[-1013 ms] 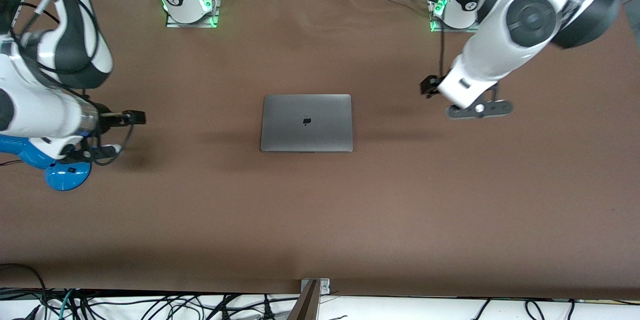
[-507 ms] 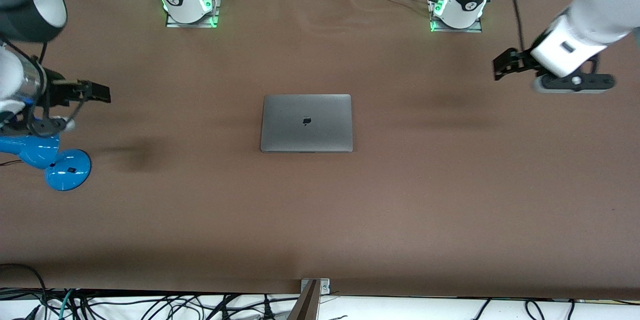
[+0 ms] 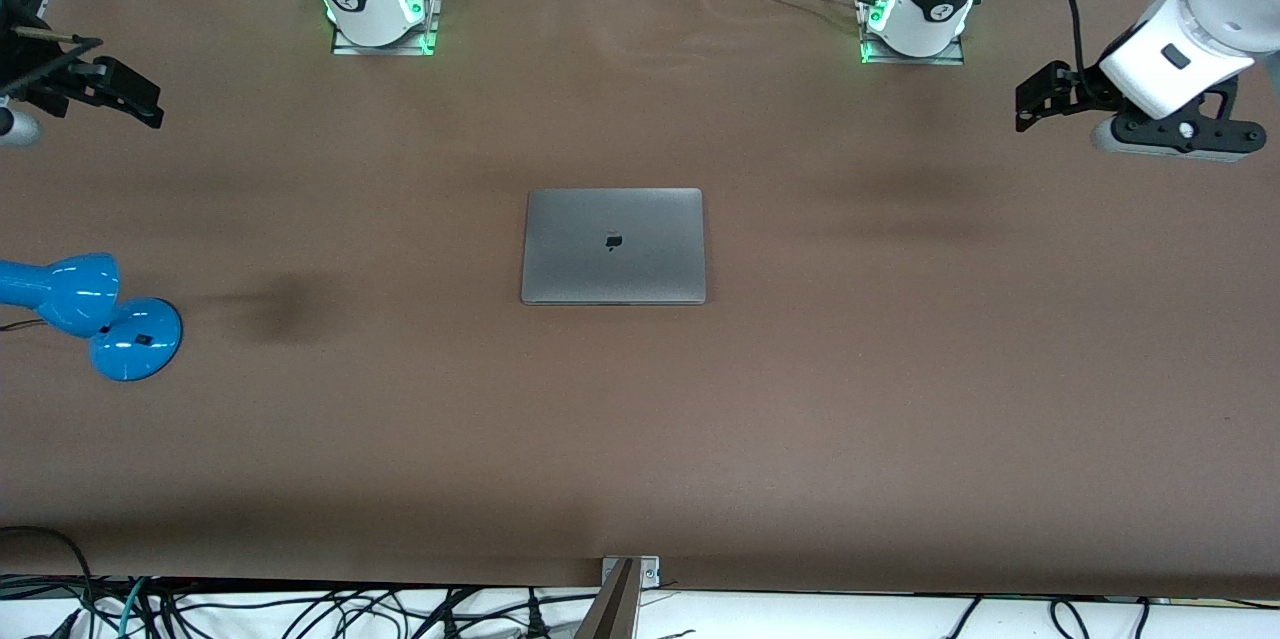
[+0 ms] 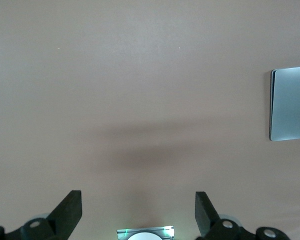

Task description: Close laptop with both arms from behind

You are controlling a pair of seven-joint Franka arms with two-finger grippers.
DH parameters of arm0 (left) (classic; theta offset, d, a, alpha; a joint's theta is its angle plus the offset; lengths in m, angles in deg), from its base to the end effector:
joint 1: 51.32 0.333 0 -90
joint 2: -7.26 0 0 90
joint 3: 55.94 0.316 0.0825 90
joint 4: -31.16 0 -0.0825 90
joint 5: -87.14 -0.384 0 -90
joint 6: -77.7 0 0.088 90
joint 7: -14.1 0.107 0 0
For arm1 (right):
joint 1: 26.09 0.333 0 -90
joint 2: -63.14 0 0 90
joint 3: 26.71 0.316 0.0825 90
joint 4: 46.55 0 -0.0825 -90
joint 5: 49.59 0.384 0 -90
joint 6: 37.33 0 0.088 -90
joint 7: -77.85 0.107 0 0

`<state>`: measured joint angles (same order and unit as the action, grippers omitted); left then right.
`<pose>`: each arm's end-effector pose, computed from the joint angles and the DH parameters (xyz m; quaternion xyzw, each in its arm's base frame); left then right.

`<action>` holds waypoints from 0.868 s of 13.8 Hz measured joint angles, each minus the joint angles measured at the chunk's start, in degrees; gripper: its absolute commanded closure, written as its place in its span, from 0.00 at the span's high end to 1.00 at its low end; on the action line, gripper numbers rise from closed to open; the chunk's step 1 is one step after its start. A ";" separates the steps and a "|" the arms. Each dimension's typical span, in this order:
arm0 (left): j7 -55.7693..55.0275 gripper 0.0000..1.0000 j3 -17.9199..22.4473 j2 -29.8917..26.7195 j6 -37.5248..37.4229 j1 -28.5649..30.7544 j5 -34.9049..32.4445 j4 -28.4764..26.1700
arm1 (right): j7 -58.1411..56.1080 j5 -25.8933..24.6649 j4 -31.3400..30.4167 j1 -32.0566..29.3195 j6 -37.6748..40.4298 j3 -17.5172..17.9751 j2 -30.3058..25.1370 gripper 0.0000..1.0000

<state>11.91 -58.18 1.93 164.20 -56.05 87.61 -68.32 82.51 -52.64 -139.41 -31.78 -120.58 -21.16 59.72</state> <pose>0.5107 -0.0642 0.5920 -0.9969 0.0414 0.0667 0.0030 0.5227 -0.0059 0.6238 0.9971 -0.0437 -0.0529 0.0315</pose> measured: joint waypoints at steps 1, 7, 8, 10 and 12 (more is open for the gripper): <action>0.00 1.00 -0.11 0.14 0.00 0.23 -0.02 0.00 | -0.22 1.33 -0.90 0.53 -0.09 -1.54 0.05 1.00; 0.05 1.00 0.24 0.45 0.07 1.11 -0.02 0.60 | -1.57 2.78 -2.11 1.07 -0.92 -4.30 1.03 1.00; 0.05 1.00 0.55 0.53 0.08 1.12 -0.02 0.93 | -1.57 2.78 -2.10 1.37 -1.01 -4.30 1.03 1.00; 0.09 1.00 1.14 0.65 0.08 1.06 -0.02 1.36 | -1.57 2.78 -2.10 1.73 -1.06 -4.30 1.15 1.00; 0.12 1.00 1.54 0.71 -0.05 0.56 -0.02 1.54 | -1.56 2.79 -2.10 1.88 -1.19 -4.29 1.43 1.00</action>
<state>12.03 -56.64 2.64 164.15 -55.49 87.58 -66.79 80.95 -49.85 -141.51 -29.90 -121.77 -25.45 61.16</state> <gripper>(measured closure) 0.000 0.000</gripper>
